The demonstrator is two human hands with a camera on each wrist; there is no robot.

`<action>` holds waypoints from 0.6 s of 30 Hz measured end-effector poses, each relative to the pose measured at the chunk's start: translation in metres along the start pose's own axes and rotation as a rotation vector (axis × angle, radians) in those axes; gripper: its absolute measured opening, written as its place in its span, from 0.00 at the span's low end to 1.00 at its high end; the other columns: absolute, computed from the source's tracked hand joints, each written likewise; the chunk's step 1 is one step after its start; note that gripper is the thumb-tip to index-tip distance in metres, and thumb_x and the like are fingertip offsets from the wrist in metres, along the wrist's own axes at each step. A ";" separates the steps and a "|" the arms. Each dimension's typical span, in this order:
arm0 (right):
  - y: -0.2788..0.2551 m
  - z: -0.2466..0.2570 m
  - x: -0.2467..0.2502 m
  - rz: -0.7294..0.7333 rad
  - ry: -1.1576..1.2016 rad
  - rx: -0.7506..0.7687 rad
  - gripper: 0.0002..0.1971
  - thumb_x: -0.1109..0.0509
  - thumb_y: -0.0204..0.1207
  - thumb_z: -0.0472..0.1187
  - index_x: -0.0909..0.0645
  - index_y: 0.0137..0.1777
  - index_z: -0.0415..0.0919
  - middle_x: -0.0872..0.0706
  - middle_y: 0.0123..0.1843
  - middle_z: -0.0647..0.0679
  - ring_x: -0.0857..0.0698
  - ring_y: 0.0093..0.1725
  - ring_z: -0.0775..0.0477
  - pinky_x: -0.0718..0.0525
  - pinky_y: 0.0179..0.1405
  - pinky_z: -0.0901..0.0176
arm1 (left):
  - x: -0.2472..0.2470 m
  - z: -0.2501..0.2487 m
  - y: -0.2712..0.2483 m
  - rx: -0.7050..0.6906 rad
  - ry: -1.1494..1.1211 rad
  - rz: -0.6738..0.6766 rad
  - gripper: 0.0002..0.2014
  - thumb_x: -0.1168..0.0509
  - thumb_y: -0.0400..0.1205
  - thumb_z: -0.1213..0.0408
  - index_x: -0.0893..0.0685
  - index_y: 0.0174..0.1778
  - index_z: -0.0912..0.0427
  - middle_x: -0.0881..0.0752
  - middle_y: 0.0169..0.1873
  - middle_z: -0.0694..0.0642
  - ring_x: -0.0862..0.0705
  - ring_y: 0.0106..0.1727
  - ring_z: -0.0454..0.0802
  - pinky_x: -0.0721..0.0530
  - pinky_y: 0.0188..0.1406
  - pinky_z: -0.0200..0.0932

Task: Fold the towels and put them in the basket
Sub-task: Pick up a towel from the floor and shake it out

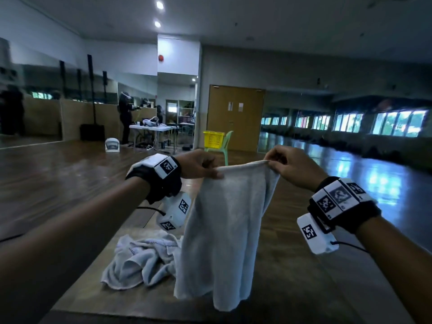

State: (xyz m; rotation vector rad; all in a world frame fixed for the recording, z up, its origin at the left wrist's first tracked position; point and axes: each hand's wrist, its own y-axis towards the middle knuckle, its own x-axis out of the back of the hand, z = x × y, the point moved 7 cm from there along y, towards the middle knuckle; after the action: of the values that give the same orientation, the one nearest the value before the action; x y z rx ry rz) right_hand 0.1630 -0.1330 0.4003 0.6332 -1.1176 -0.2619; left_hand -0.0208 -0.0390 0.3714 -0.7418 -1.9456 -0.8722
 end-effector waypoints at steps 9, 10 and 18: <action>0.000 -0.031 -0.011 0.001 -0.015 -0.051 0.05 0.33 0.78 0.33 0.21 0.45 0.44 0.19 0.38 0.52 0.22 0.38 0.56 0.29 0.34 0.69 | 0.009 0.039 -0.016 0.127 0.067 0.019 0.18 0.30 0.77 0.56 0.22 0.40 0.70 0.28 0.30 0.53 0.32 0.27 0.38 0.32 0.26 0.27; 0.001 -0.034 -0.018 0.007 -0.020 -0.058 0.04 0.33 0.78 0.33 0.21 0.45 0.44 0.19 0.38 0.53 0.22 0.38 0.58 0.29 0.33 0.70 | 0.008 0.041 -0.015 0.115 0.062 0.001 0.15 0.30 0.77 0.57 0.23 0.39 0.67 0.29 0.29 0.50 0.33 0.26 0.37 0.31 0.26 0.25; 0.007 -0.065 -0.071 0.132 0.060 -0.181 0.06 0.35 0.79 0.36 0.20 0.44 0.48 0.16 0.41 0.50 0.19 0.40 0.56 0.27 0.35 0.67 | -0.015 0.063 0.003 0.108 0.097 -0.259 0.21 0.25 0.71 0.53 0.34 0.30 0.50 0.28 0.30 0.47 0.33 0.30 0.42 0.38 0.27 0.37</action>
State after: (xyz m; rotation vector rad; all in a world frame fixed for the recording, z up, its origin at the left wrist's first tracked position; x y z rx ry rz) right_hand 0.1904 -0.0699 0.3328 0.4032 -1.0592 -0.2260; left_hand -0.0407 0.0105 0.3350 -0.3820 -2.0121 -0.9304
